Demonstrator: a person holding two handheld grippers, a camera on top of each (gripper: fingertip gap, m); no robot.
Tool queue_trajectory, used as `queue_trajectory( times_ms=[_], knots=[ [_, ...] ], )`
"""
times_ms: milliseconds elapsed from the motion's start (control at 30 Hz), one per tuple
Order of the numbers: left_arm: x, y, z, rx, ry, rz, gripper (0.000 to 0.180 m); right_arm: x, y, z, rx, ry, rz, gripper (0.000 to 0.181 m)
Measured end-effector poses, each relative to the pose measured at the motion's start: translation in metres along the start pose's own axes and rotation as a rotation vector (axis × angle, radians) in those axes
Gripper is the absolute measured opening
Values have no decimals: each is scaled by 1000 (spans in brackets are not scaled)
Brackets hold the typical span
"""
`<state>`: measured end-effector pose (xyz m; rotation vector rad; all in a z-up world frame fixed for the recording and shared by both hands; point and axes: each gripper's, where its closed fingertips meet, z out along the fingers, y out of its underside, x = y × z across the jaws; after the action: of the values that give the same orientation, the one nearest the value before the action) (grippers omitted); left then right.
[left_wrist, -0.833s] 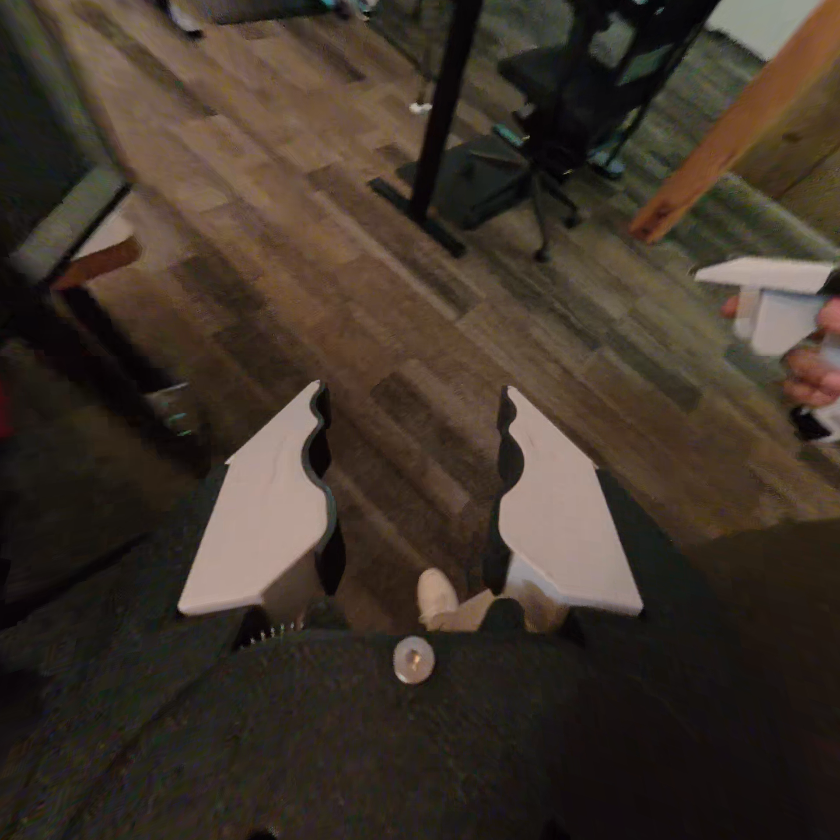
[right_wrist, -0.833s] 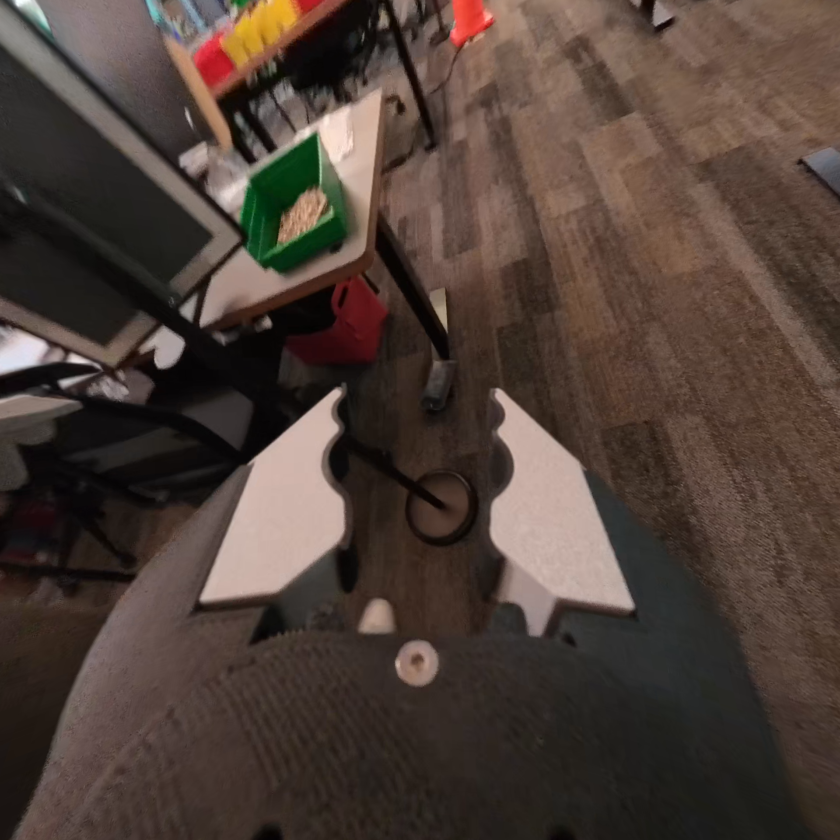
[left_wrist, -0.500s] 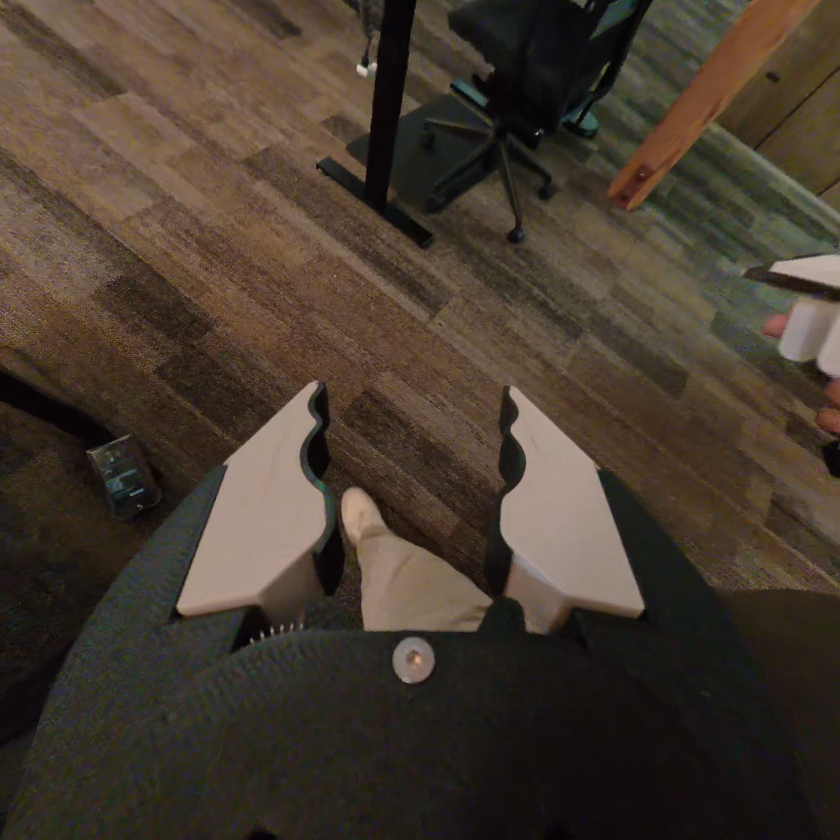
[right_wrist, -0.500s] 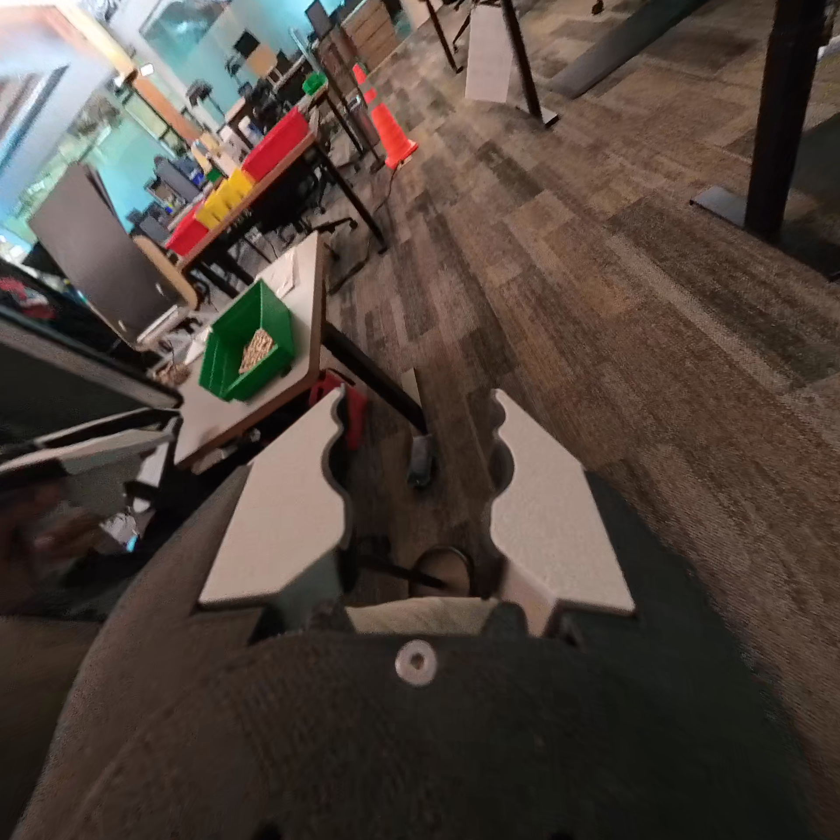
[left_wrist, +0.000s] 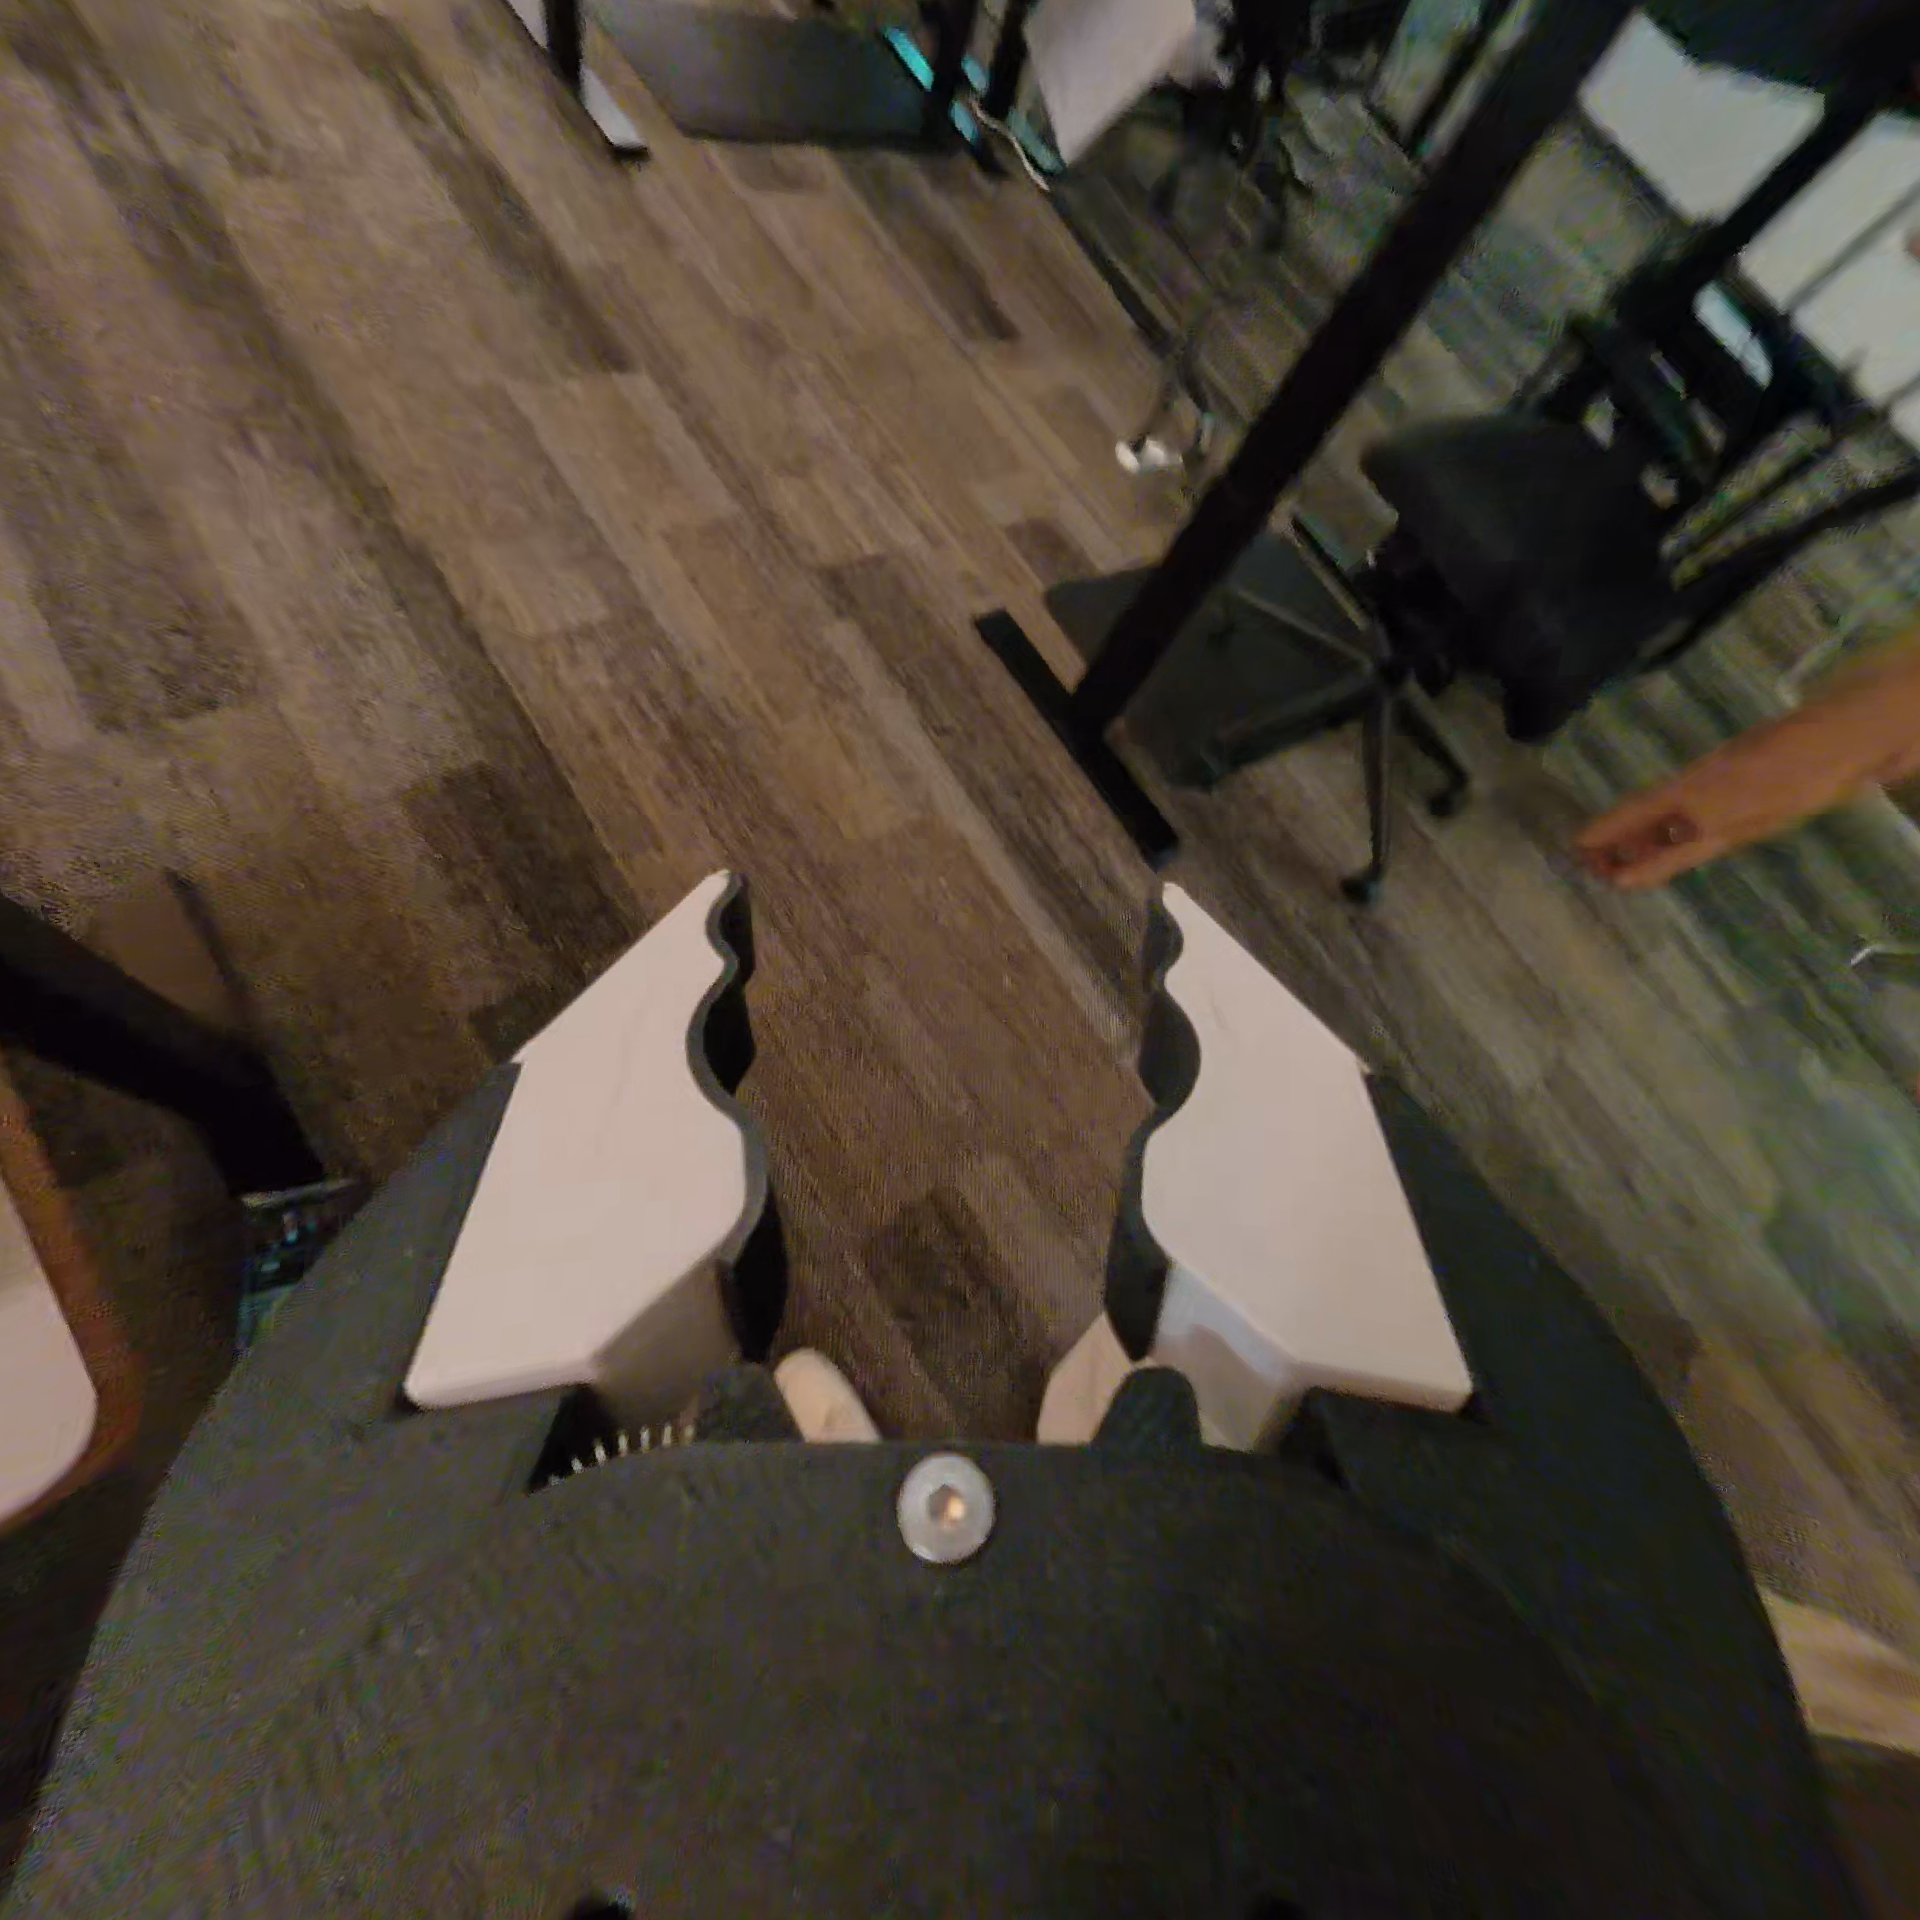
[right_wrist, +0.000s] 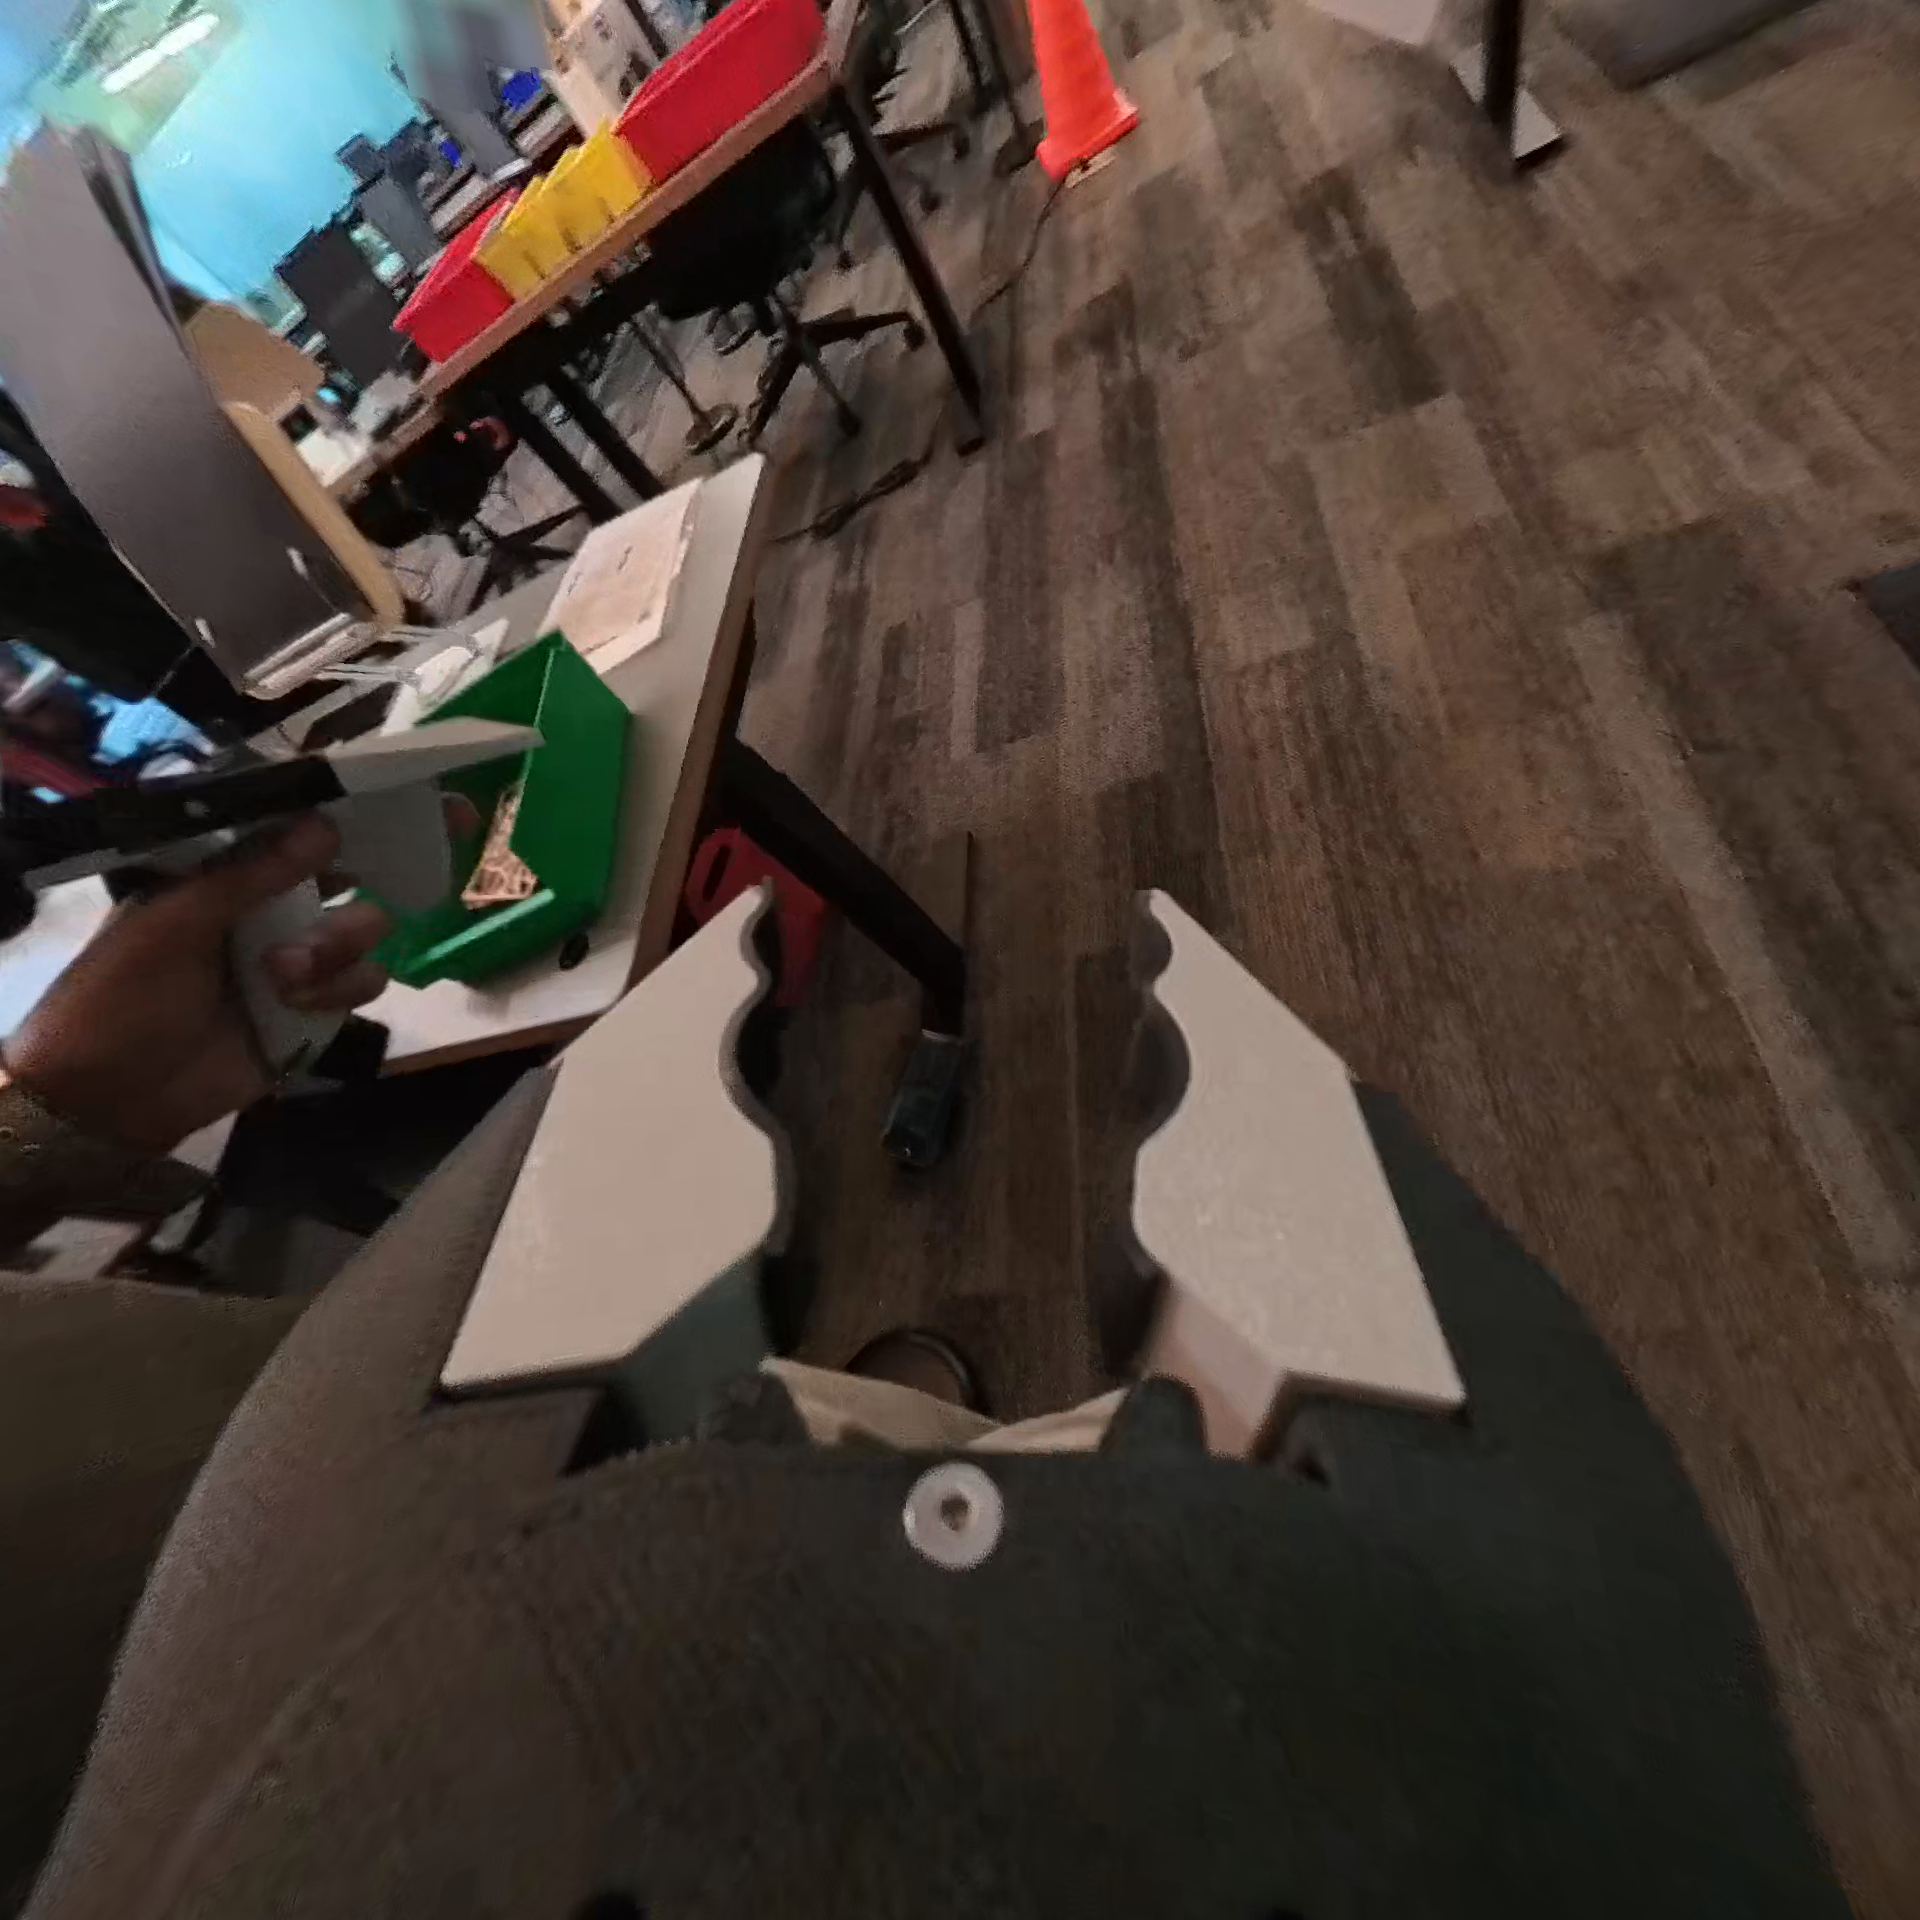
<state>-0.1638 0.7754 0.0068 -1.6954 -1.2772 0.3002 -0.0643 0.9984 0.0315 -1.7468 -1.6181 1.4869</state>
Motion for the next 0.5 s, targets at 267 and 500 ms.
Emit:
queue_trajectory(
  times_ms=[267, 500],
  knots=[
    [-114, -69, 60, 76, -218, -174, 71, 6, -68, 200, -144, -231, -64, 68],
    [-193, -91, 111, -44, -447, -305, 71, 7, -146, 369, -280, -430, -189, 69]
  ],
)
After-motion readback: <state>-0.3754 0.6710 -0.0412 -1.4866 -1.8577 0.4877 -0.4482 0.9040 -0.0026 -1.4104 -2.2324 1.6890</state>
